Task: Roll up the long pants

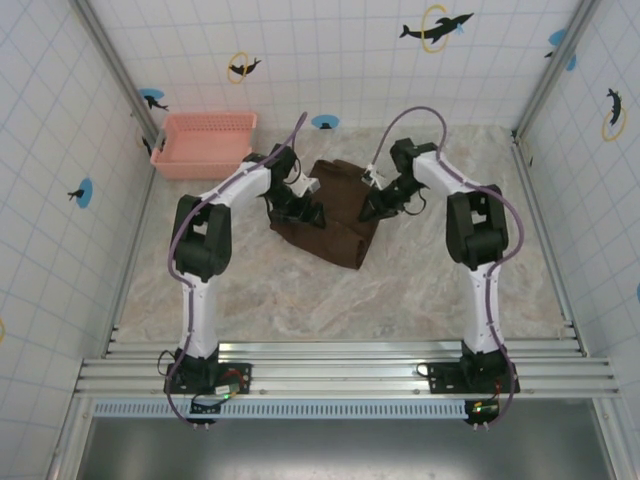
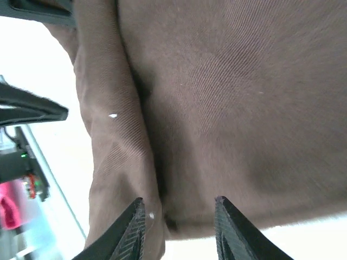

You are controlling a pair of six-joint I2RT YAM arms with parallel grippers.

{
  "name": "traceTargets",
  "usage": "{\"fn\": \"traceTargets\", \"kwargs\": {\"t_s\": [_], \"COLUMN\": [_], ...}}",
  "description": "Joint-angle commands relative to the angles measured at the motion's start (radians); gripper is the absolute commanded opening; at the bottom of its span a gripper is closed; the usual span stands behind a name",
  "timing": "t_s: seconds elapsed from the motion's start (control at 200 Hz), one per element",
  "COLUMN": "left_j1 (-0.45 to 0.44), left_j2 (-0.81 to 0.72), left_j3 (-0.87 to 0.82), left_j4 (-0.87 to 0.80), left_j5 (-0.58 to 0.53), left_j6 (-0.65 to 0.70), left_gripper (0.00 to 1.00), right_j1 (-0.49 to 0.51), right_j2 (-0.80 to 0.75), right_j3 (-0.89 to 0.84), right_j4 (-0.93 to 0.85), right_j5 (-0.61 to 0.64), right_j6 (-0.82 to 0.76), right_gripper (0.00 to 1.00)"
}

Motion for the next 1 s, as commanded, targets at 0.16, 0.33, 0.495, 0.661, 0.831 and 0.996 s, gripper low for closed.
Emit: {"fn": "traceTargets", "kwargs": {"t_s": [0.16,0.33,0.495,0.661,0.831,0.996], "left_j1": [0.016,0.017,0.019,0.019,0.021,0.020], "left_j2": [0.094,0.101,0.089,0.081,0.083,0.085], "left_j3": [0.051,0.049,0.027,0.017,0.017,0.020], "left_j4": [-0.064,-0.072,-0.073,-0.083,-0.096,-0.110], "left_j5": [0.020,0.042,0.051,0.056,0.064,0.073], "left_j6": [0.002,0.009,0.022,0.037,0.049,0.052], "left_gripper": [0.98,0.97,0.98,0.98,0.97,0.98], "right_j1": [0.321,0.523,0.590,0.623,0.647,0.658], "right_j2": [-0.366,-0.436,-0.400,-0.347,-0.281,-0.255], "right_j3": [-0.233,-0.402,-0.457,-0.483,-0.507,-0.584], "right_j4": [-0.004,0.151,0.261,0.343,0.408,0.540], "right_j5": [0.442,0.646,0.731,0.843,0.954,1.095], "right_j6": [-0.205,-0.216,-0.219,-0.261,-0.314,-0.330], "right_gripper": [0.42,0.48,0.55,0.55,0.56,0.56]}}
